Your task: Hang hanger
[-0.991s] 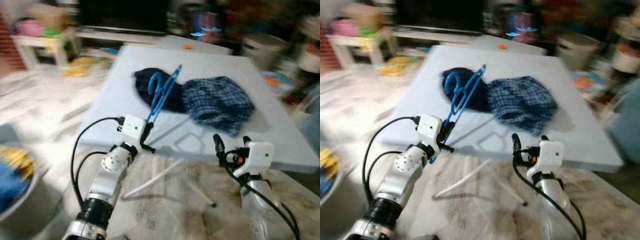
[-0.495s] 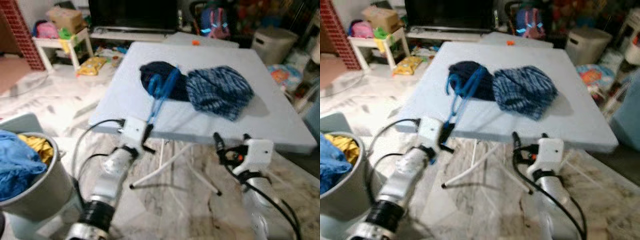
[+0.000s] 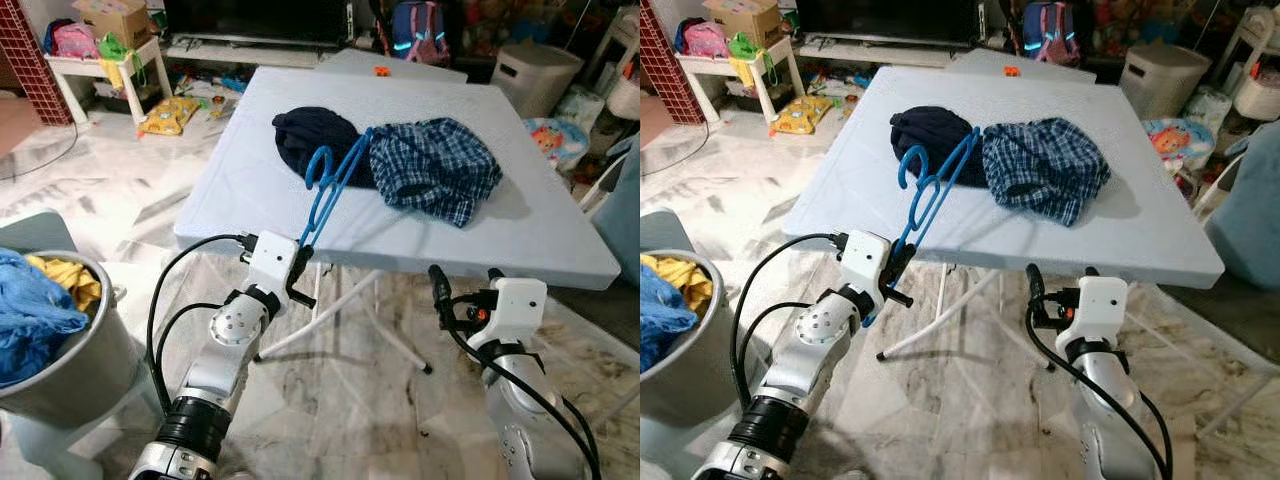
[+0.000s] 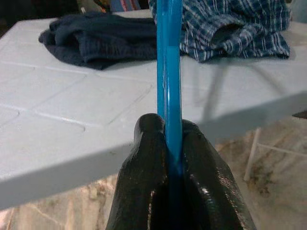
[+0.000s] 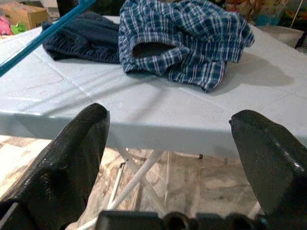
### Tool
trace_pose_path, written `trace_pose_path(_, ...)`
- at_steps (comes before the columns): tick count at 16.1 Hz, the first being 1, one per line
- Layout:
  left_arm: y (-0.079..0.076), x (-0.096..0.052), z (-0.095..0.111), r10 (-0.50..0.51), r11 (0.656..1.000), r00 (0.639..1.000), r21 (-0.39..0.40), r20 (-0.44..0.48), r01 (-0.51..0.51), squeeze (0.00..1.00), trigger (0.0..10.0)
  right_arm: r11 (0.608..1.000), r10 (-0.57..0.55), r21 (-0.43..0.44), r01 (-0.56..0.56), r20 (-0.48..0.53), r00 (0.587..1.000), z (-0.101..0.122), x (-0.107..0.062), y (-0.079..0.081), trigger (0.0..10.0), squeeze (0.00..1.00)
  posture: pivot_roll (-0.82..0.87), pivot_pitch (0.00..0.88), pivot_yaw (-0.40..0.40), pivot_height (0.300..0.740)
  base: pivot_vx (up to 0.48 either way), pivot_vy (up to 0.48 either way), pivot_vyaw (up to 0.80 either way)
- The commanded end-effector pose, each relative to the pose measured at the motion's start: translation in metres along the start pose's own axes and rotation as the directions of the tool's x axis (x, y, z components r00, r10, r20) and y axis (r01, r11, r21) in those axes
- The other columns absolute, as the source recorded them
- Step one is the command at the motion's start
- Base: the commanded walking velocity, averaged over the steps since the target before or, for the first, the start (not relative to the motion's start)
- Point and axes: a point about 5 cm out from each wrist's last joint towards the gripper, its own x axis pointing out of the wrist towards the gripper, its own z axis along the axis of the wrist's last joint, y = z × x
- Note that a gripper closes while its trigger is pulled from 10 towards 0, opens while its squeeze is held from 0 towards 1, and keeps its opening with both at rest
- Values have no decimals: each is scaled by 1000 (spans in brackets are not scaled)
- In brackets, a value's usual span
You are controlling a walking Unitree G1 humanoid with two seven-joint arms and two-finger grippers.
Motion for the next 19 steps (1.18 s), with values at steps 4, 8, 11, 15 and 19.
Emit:
trace_pose_path(4,-2,1,0,-14,1000,1000,3,-3,14,0,10000,1000,-5,-4,5,-15,1000,-1,2,-1,10000,0,86,0,-43,740,-285,0,0)
trace_pose_path(8,-4,0,-1,-20,1000,1000,6,-6,20,0,10000,1000,-4,-9,4,-22,1000,-2,2,-2,10000,0,85,0,-44,740,-284,0,0)
trace_pose_path(11,-4,1,-1,-25,1000,1000,10,-5,25,0,10000,1000,-2,-11,2,-29,1000,-3,2,-1,10000,0,84,0,-43,740,-267,0,0)
trace_pose_path(15,-5,1,-2,-31,999,1000,11,-5,31,0,10000,1000,2,-14,-3,-34,999,-3,3,-1,10000,0,85,0,-44,740,-202,0,0)
trace_pose_path(19,-6,1,-6,-55,998,998,14,-26,55,0,10000,999,15,-44,-18,-51,999,-5,5,1,10000,0,89,0,-45,740,0,0,0)
